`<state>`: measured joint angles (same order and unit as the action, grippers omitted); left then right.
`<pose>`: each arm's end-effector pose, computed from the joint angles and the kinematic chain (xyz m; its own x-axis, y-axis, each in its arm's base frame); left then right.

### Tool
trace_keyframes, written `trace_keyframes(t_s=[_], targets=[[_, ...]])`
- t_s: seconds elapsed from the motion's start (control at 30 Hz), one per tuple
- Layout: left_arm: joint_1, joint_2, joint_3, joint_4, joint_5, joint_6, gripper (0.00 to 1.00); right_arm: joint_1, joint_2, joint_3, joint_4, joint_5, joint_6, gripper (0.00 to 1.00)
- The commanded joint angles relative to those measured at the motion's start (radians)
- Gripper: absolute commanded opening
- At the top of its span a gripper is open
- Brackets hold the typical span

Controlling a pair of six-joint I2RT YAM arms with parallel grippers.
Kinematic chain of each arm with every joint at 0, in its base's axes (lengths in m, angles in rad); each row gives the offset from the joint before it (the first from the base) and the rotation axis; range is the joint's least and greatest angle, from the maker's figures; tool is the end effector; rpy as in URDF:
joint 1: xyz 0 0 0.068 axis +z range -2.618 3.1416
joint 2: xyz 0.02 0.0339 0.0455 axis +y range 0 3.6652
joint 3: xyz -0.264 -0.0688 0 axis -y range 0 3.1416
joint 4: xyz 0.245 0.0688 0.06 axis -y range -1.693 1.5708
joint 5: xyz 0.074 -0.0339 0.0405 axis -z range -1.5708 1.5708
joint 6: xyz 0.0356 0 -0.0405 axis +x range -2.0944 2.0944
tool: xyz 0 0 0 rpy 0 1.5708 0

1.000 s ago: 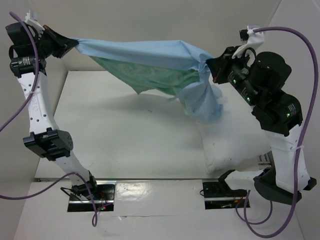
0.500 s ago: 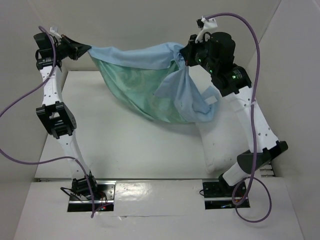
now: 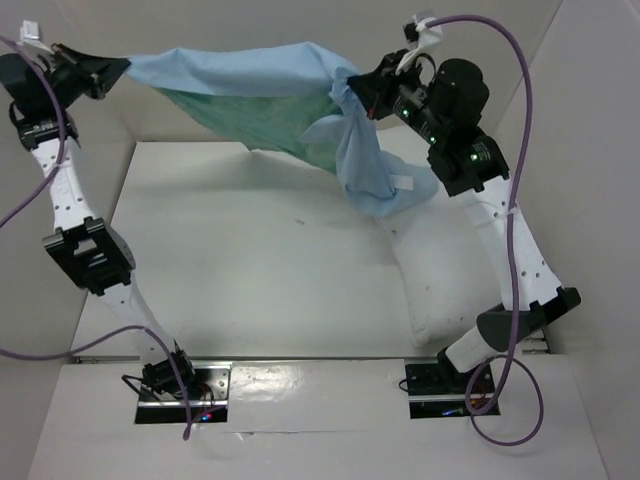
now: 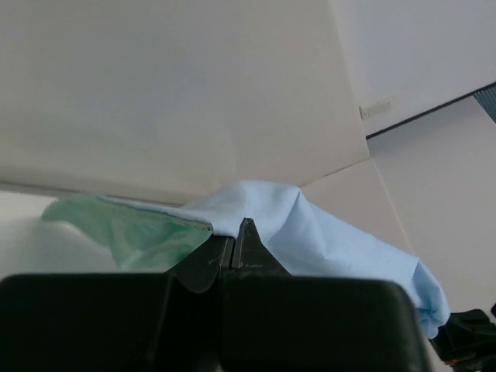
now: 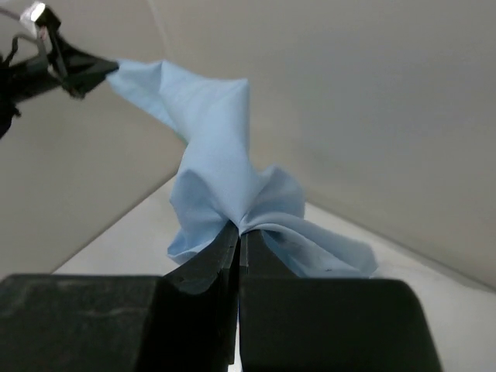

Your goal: Put the pillow into the pillowcase

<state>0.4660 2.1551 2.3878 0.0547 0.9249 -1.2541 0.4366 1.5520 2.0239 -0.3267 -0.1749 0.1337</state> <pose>0.4431 0.1910 0.4756 -0.3143 -0.7983 -0.5138 0.3695 0.3957 -0.8408 0.2818 0.1383 0.5580 0.0536 0.1699 -0.9840 -0.5848 0.8041 0.1069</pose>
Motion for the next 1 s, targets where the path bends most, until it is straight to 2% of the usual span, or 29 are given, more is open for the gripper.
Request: trace_keyframes(t_s=[0.0,0.03,0.07,0.1,0.13,0.17,0.2,0.23,0.3,0.33,0.37,0.43,0.5,0.6,0.63,0.73,0.83,0.87,0.93,0.97], targets=[[0.095,-0.21,-0.163,0.032,0.048,0.059,0.0,0.069,-0.035,-0.098,-0.003,-0.161,0.023,0.0],[0.109,-0.259,-0.311,0.01,0.029,0.099,0.0,0.117,-0.058,-0.19,-0.035,-0.17,0.023,0.0],[0.123,-0.306,-0.376,-0.036,0.006,0.204,0.0,0.141,-0.067,-0.245,-0.046,-0.181,0.023,0.0],[0.149,-0.393,-0.433,-0.153,-0.021,0.269,0.0,0.168,-0.084,-0.301,-0.055,-0.181,0.023,0.0],[0.149,-0.431,-0.528,-0.221,-0.106,0.339,0.04,0.195,-0.084,-0.409,-0.064,-0.192,0.023,0.0],[0.161,-0.469,-0.579,-0.278,-0.162,0.458,0.17,0.236,-0.084,-0.46,-0.064,-0.204,0.055,0.0],[0.161,-0.544,-0.637,-0.318,-0.226,0.494,0.66,0.266,-0.084,-0.511,-0.064,-0.245,0.069,0.0],[0.161,-0.575,-0.767,-0.363,-0.339,0.515,0.81,0.293,-0.064,-0.592,-0.054,-0.268,0.082,0.08],[0.161,-0.609,-0.864,-0.403,-0.363,0.553,0.93,0.369,-0.008,-0.629,-0.081,-0.322,0.083,0.53],[0.152,-0.618,-0.942,-0.414,-0.363,0.553,0.98,0.388,0.064,-0.63,-0.133,-0.322,0.083,0.62],[0.143,-0.618,-0.975,-0.414,-0.363,0.564,0.99,0.418,0.097,-0.63,-0.147,-0.322,0.083,0.75],[0.099,-0.618,-1.012,-0.441,-0.404,0.614,0.99,0.439,0.146,-0.596,-0.188,-0.241,0.083,0.86],[0.056,-0.618,-1.022,-0.47,-0.469,0.645,0.99,0.439,0.146,-0.564,-0.201,-0.186,0.083,0.9],[-0.036,-0.629,-1.033,-0.481,-0.555,0.679,0.97,0.397,0.102,-0.518,-0.201,-0.098,0.096,0.9],[-0.08,-0.629,-1.042,-0.495,-0.569,0.711,0.93,0.386,0.073,-0.518,-0.201,-0.034,0.11,0.9],[-0.177,-0.598,-1.043,-0.551,-0.609,0.74,0.88,0.344,0.037,-0.501,-0.285,0.13,0.17,0.8],[-0.262,-0.569,-1.067,-0.599,-0.678,0.749,0.87,0.291,0.0,-0.536,-0.389,0.214,0.277,0.64],[-0.32,-0.569,-1.094,-0.61,-0.692,0.749,0.85,0.277,-0.024,-0.56,-0.409,0.251,0.312,0.5],[-0.374,-0.569,-1.131,-0.619,-0.692,0.749,0.85,0.249,-0.052,-0.66,-0.419,0.252,0.39,0.47],[-0.432,-0.569,-1.173,-0.619,-0.692,0.749,0.84,0.249,-0.078,-0.695,-0.396,0.238,0.412,0.52]])
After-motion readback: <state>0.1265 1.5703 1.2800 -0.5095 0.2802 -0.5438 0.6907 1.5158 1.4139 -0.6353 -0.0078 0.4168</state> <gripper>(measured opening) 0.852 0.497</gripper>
